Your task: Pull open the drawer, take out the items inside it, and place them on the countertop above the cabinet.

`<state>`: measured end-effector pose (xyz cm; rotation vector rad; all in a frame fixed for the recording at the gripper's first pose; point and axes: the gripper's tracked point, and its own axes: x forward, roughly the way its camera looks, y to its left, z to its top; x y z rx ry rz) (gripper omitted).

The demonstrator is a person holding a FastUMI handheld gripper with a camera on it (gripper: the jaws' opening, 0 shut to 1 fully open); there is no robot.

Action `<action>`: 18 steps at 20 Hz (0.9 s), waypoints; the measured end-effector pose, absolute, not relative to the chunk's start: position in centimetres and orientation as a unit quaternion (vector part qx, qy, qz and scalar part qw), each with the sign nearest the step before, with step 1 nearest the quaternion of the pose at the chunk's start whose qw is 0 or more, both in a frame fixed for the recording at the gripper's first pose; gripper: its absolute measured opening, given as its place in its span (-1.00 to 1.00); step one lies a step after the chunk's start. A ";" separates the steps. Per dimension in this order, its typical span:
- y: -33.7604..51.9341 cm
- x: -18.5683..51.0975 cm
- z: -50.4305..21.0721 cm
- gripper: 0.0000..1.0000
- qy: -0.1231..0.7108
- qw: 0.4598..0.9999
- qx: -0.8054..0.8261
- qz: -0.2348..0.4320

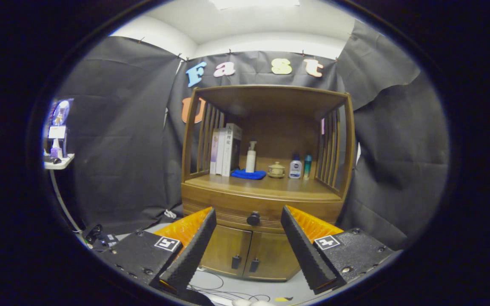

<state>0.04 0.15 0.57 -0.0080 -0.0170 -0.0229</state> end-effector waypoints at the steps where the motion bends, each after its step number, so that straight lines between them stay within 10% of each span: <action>1: -0.1 0.1 0.4 0.99 -0.009 1.000 -0.002 -0.015; 18: -3.5 2.0 1.6 0.99 -0.023 0.996 0.015 -0.079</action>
